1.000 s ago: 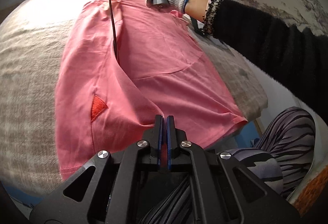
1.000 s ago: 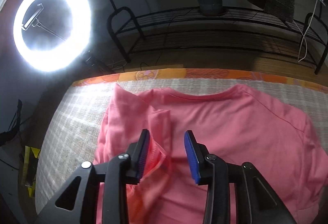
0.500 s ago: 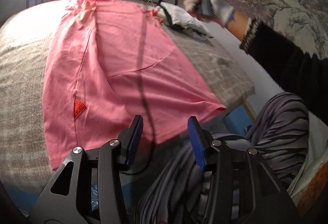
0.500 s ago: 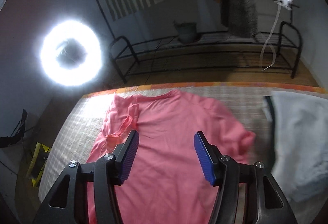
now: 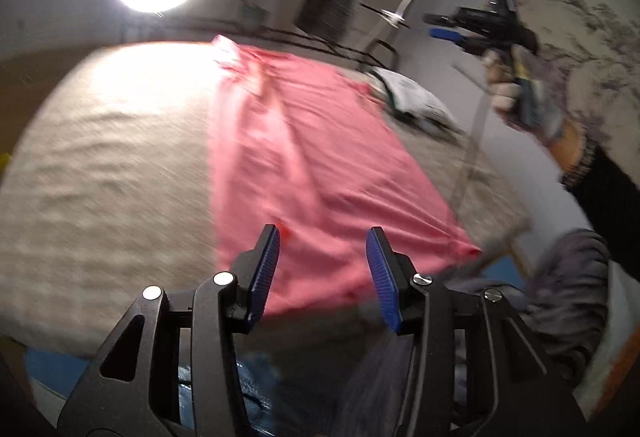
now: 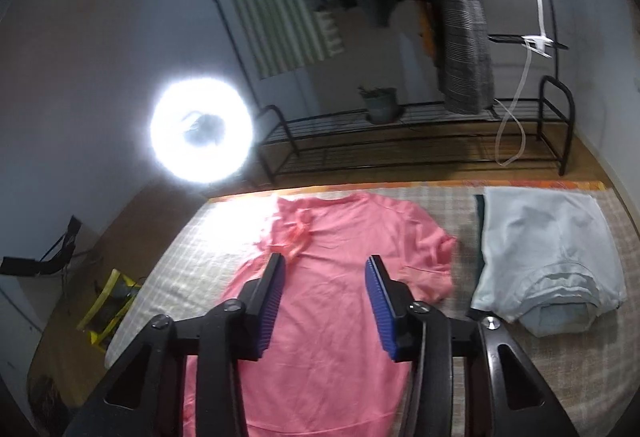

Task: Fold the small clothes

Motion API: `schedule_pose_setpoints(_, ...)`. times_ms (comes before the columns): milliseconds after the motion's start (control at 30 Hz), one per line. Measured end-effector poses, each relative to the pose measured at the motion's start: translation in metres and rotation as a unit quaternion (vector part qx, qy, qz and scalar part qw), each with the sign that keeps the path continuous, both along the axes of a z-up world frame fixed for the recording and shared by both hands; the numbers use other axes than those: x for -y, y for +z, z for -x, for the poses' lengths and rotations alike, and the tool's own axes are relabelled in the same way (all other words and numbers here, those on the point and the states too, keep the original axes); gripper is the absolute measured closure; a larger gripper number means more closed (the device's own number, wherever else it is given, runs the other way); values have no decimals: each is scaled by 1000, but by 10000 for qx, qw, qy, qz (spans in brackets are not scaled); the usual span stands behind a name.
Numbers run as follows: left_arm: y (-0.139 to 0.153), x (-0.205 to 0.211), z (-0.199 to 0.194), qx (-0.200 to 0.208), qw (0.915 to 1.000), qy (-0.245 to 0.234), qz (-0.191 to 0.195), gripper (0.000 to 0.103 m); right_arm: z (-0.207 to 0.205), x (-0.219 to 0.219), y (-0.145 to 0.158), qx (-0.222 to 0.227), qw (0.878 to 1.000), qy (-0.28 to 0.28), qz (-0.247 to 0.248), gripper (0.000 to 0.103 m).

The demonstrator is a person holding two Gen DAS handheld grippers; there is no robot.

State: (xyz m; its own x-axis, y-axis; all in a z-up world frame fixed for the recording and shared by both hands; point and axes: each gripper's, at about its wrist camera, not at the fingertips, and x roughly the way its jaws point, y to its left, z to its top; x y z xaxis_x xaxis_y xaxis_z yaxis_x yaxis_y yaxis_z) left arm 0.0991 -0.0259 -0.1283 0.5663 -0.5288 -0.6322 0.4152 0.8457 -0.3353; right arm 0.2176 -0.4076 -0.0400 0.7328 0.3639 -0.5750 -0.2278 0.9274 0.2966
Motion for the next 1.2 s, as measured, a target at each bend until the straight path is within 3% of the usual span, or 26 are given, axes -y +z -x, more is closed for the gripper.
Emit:
schedule_pose_setpoints(167,-6,-16,-49,184,9988,402,-205,59,-20,-38,-4,24,9996,262,85,64)
schedule_pose_setpoints(367,-25,-12,-121,-19,9989,310,-340,59,-79,-91,-27,-278,9981,523,187,62)
schedule_pose_setpoints(600,-29,-12,-226,-138,9986,374,-358,59,-163,-126,-75,-787,9954,498,240,62)
schedule_pose_setpoints(800,-53,11,-308,-44,9966,393,-729,60,-230,-142,-123,-1165,9924,322,250,63)
schedule_pose_setpoints(833,-59,14,-320,-64,9964,427,-729,65,-239,-145,-127,-1168,9923,330,258,63)
schedule_pose_setpoints(1000,-82,23,-366,-147,9933,618,-966,67,-282,-167,-143,-1060,9921,584,339,63)
schedule_pose_setpoints(1200,-111,23,-382,-444,9907,776,-1025,67,-322,-190,-167,-1097,9898,899,132,63)
